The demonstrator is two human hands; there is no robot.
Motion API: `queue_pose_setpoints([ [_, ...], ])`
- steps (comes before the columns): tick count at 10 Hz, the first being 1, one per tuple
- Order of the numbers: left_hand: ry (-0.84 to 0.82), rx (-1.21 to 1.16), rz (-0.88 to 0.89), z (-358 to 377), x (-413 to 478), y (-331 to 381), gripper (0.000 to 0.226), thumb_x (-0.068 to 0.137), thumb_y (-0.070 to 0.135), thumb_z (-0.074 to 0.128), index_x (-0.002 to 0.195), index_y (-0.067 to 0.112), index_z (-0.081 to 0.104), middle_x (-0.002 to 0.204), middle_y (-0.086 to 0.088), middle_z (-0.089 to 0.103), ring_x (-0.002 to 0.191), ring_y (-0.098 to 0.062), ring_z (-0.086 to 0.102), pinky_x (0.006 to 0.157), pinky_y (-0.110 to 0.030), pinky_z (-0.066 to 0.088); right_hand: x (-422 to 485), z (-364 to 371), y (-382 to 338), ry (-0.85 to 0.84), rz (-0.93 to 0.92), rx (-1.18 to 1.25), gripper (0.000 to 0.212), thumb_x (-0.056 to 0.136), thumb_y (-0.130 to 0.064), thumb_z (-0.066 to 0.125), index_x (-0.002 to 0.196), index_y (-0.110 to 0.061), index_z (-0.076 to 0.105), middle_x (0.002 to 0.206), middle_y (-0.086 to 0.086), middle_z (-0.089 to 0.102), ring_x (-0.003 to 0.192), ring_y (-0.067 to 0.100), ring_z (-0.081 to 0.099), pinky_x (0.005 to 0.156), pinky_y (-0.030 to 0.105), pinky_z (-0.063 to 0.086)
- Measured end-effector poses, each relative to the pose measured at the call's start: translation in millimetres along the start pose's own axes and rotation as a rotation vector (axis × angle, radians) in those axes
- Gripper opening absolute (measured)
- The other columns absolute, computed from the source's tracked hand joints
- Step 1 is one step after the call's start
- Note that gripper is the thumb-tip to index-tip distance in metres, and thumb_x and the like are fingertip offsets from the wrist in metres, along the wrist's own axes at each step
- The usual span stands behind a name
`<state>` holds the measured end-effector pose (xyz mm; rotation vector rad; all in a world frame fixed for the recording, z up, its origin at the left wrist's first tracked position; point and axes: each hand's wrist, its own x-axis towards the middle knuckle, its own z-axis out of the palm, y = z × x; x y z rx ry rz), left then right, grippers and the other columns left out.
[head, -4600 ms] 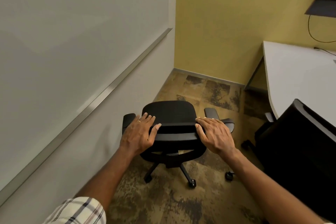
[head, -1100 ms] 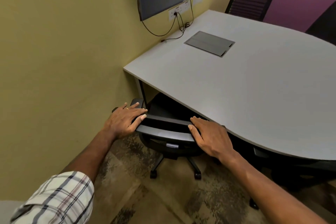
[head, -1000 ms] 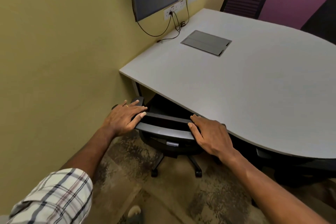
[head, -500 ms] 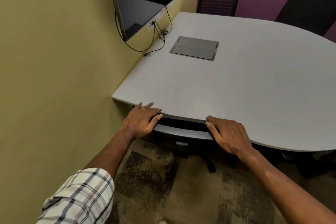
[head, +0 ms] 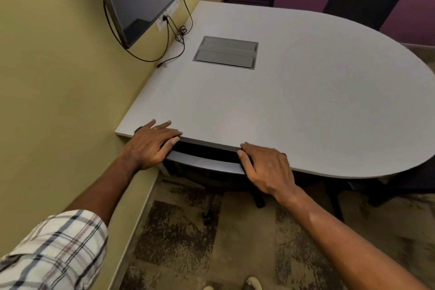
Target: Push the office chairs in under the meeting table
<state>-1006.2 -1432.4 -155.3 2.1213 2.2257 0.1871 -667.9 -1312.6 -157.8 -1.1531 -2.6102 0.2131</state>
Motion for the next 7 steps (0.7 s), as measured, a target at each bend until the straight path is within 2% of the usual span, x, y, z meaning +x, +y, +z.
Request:
queue_pose_setpoints([
  [1, -0.026, -0.013, -0.007, -5, -1, 7, 0.068, 0.106, 0.053, 0.012, 0.142, 0.024, 0.062, 0.145, 0.005, 0.062, 0.149, -0.019, 0.041, 0.124, -0.050, 0.026, 0, 1, 1, -0.006, -0.015, -0.034, 0.050, 0.105, -0.055, 0.024, 0.110, -0.029, 0.067, 0.094, -0.009, 0.074, 0.077, 0.012, 0.067, 0.060, 0.025, 0.043],
  [2, -0.014, -0.023, -0.012, -10, -3, 8, 0.066, 0.106, 0.050, 0.014, 0.139, 0.022, 0.064, 0.141, 0.005, 0.065, 0.140, -0.020, 0.051, 0.123, -0.048, 0.028, 2, 4, -1, 0.003, -0.011, -0.048, 0.052, 0.105, -0.054, 0.021, 0.109, -0.029, 0.067, 0.089, -0.010, 0.072, 0.073, 0.010, 0.064, 0.057, 0.026, 0.037],
  [3, -0.051, -0.041, -0.041, -12, -6, 15, 0.069, 0.105, 0.050, 0.011, 0.141, 0.022, 0.063, 0.139, 0.004, 0.066, 0.131, -0.017, 0.056, 0.123, -0.044, 0.026, -1, 4, -2, 0.026, 0.007, -0.011, 0.051, 0.106, -0.050, 0.024, 0.109, -0.025, 0.068, 0.091, -0.007, 0.072, 0.077, 0.012, 0.065, 0.071, 0.033, 0.053],
  [4, -0.088, -0.025, -0.117, -15, -8, 25, 0.075, 0.102, 0.055, 0.008, 0.148, 0.017, 0.054, 0.149, 0.001, 0.059, 0.139, -0.018, 0.050, 0.126, -0.042, 0.021, -3, 5, -2, 0.001, 0.004, 0.025, 0.054, 0.106, -0.048, 0.022, 0.121, -0.021, 0.066, 0.109, -0.001, 0.073, 0.098, 0.016, 0.066, 0.100, 0.040, 0.051],
  [5, -0.101, -0.041, -0.176, -14, -8, 56, 0.076, 0.101, 0.056, 0.013, 0.156, 0.013, 0.043, 0.158, -0.006, 0.048, 0.149, -0.022, 0.040, 0.128, -0.042, 0.018, -11, 3, 1, -0.049, 0.024, 0.040, 0.062, 0.107, -0.047, 0.015, 0.148, -0.014, 0.048, 0.151, 0.005, 0.052, 0.143, 0.020, 0.043, 0.124, 0.042, 0.027],
  [6, -0.048, -0.058, -0.117, -10, -4, 102, 0.074, 0.103, 0.055, 0.016, 0.158, 0.011, 0.039, 0.162, -0.008, 0.043, 0.152, -0.023, 0.035, 0.129, -0.042, 0.017, -32, -9, 11, -0.028, 0.033, 0.021, 0.067, 0.107, -0.049, 0.007, 0.157, -0.013, 0.034, 0.163, 0.005, 0.034, 0.154, 0.018, 0.023, 0.128, 0.042, 0.013],
  [7, 0.003, -0.057, -0.016, -5, 2, 159, 0.071, 0.106, 0.052, 0.014, 0.160, 0.009, 0.034, 0.166, -0.007, 0.037, 0.155, -0.021, 0.028, 0.130, -0.040, 0.013, -73, -25, 30, -0.015, 0.111, 0.035, 0.070, 0.105, -0.051, 0.003, 0.160, -0.013, 0.024, 0.168, 0.004, 0.022, 0.156, 0.015, 0.011, 0.129, 0.040, 0.009],
])
